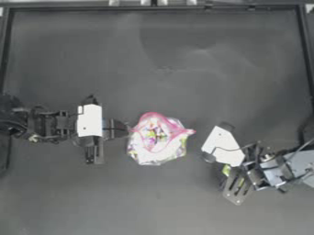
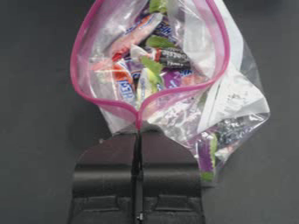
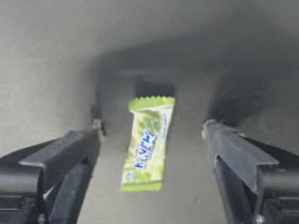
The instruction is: Put candy in bag
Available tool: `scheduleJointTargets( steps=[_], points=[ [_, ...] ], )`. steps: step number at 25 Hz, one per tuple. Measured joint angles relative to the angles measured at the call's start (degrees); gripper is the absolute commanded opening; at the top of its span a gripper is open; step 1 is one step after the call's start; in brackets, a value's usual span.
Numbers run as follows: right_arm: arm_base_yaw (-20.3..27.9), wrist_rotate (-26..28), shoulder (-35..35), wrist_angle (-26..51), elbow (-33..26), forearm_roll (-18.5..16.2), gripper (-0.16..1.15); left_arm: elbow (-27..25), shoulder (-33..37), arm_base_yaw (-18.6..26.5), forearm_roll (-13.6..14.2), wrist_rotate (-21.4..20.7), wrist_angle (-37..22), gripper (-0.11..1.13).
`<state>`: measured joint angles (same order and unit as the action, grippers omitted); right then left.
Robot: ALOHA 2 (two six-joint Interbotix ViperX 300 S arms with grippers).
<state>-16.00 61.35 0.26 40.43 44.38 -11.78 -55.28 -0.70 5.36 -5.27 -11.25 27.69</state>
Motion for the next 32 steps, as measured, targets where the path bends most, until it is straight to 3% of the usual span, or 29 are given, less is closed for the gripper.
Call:
scheduleJointTargets(
  steps=[8, 12, 22, 32],
  points=[
    [-1.76, 1.67, 0.62, 0.09, -0.26, -0.09, 0.59, 0.00, 0.00, 0.00, 0.00, 0.00, -0.09, 0.05],
    [-1.85, 1.85, 0.88, 0.26, -0.62, 0.00, 0.48, -0.09, 0.00, -0.18, 0.09, 0.00, 0.00, 0.05],
    [-2.72, 1.85, 0.35, 1.58, -0.53, -0.97, 0.45, 0.00, 0.00, -0.18, 0.00, 0.00, 0.00, 0.05],
    [-2.81, 1.58, -6.24, 4.39, -2.11, -6.42, 0.44, -0.09, 0.00, -0.26, 0.00, 0.00, -0.09, 0.05]
  ],
)
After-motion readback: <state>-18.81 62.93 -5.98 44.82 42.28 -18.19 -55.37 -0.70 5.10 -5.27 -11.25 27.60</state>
